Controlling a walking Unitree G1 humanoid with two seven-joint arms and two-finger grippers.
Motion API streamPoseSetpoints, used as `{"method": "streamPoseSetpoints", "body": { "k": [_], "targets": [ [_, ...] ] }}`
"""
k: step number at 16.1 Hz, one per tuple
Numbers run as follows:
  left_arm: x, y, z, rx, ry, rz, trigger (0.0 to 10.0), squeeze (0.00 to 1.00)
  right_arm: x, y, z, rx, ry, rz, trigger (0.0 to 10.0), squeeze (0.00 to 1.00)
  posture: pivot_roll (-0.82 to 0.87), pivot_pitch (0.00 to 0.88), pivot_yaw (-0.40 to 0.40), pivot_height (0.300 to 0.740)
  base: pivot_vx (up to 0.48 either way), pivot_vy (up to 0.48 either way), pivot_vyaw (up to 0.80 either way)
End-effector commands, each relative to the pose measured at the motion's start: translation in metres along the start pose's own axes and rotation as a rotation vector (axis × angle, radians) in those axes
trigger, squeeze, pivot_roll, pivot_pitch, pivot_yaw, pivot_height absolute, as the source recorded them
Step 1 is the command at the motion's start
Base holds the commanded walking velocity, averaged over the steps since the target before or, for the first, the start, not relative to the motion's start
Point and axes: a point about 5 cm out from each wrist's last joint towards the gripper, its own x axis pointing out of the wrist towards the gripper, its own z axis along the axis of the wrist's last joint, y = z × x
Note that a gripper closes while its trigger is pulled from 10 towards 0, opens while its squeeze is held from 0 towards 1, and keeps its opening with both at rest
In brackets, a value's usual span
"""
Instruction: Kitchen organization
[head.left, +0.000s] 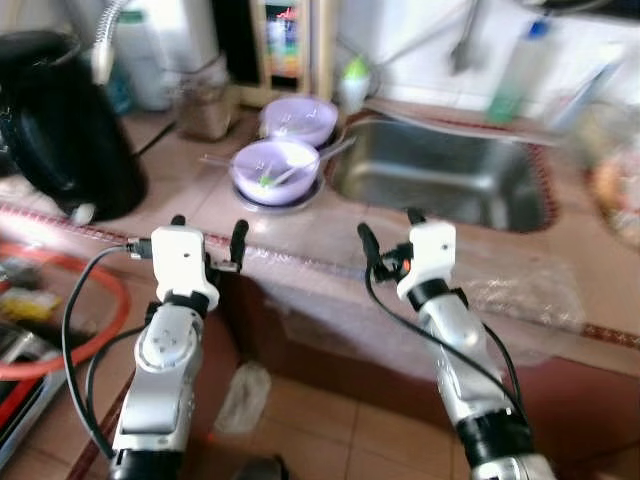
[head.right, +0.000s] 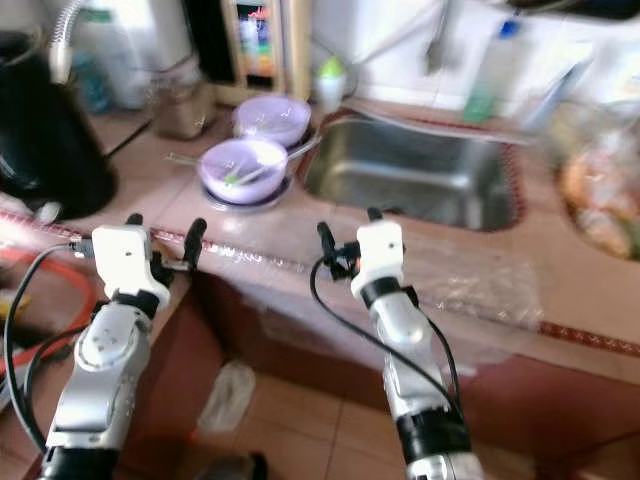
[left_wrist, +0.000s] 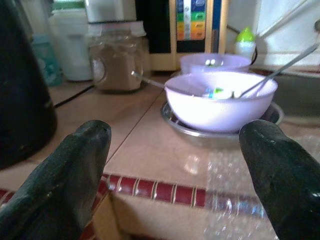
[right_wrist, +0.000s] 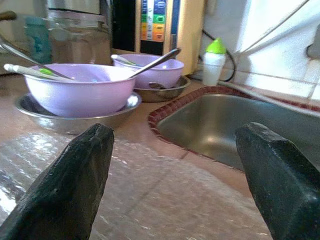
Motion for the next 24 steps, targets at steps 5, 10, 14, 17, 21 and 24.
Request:
{"method": "streamPoseSetpoints", "body": {
  "k": [5,10,14,17,21,24],
  "targets": [
    [-0.003,-0.009,0.004,-0.019,-0.02,-0.067,10.0,0.0,-0.004,-0.007,-0.003,0.003,0.003,-0.028,10.0,0.0,0.07,0.0,-0.003,0.74,0.0,0.0,0.0],
    [0.0,-0.017,0.0,-0.041,-0.015,-0.085,10.0,0.0,-0.002,-0.011,0.0,-0.016,-0.003,-0.032,10.0,0.0,0.04,0.0,-0.012,0.74,0.0,-0.157,0.0],
    [0.001,-0.018,0.0,-0.043,-0.012,-0.096,10.0,0.0,-0.002,-0.015,0.001,-0.022,-0.006,-0.05,10.0,0.0,0.03,0.0,-0.004,0.74,0.0,-0.472,0.0],
    [0.002,-0.018,0.0,-0.047,-0.016,-0.096,10.0,0.0,-0.004,-0.012,-0.001,-0.018,-0.003,-0.051,10.0,0.0,0.03,0.0,0.002,0.74,0.0,-0.317,0.0],
    [-0.002,-0.006,-0.005,-0.001,-0.004,-0.001,10.0,0.0,-0.007,-0.01,-0.005,-0.015,0.011,-0.038,10.0,0.0,0.03,0.0,0.008,0.74,0.0,0.0,0.0],
    [-0.011,-0.003,-0.008,0.013,0.011,-0.035,10.0,0.0,-0.01,-0.011,-0.006,-0.01,0.017,-0.032,10.0,0.0,0.03,0.0,0.005,0.74,0.0,0.0,0.0]
  ]
}}
